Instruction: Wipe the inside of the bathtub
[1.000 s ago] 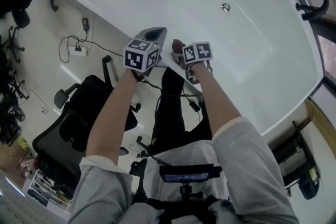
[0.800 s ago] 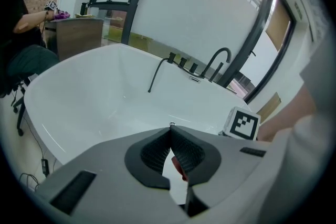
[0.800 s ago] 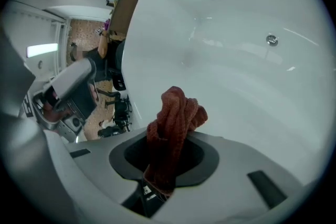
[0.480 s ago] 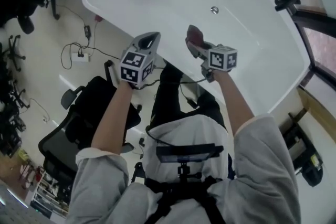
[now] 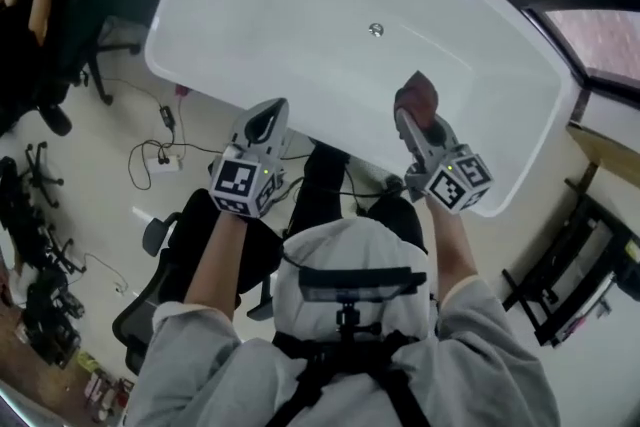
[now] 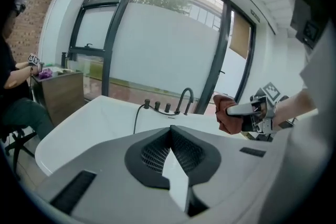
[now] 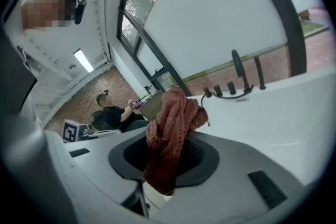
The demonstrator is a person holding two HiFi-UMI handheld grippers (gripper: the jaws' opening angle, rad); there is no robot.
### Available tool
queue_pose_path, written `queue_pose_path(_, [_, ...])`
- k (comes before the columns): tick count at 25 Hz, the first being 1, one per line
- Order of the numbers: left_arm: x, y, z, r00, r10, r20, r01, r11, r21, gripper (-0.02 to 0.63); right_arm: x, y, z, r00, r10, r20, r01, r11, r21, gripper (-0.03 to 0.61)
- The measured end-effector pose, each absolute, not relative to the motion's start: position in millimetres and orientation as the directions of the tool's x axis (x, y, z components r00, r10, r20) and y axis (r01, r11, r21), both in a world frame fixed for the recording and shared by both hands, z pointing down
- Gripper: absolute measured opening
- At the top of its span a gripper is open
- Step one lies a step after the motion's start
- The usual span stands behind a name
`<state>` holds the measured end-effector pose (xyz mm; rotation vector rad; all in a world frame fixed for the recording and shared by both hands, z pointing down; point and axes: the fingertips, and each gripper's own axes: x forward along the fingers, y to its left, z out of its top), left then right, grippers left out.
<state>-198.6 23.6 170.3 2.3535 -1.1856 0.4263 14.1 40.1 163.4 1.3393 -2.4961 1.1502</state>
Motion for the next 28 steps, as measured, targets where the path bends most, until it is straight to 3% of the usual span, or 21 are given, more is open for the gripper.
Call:
queue_pose_path(8, [-182, 69, 112, 0.584, -0.714, 0.386, -0.81, -0.546, 0.214, 0.006, 85, 97, 112, -0.49, -0.797, 0.352, -0.832, 0.307, -0.462, 0.11])
queue_pose_path(14, [-172, 141, 91, 0.541, -0.761, 0.358, -0.837, -0.528, 0.142, 0.006, 144, 189, 105, -0.339, -0.879, 0.335, -0.896, 0.193, -0.401, 0.11])
queue_pose_path(28, [-150, 232, 19, 0.558, -0.775, 0.298, -0.825, -0.556, 0.099, 0.006, 190, 337, 68, -0.105, -0.913, 0.394, -0.988, 0.051, -0.144, 0.114])
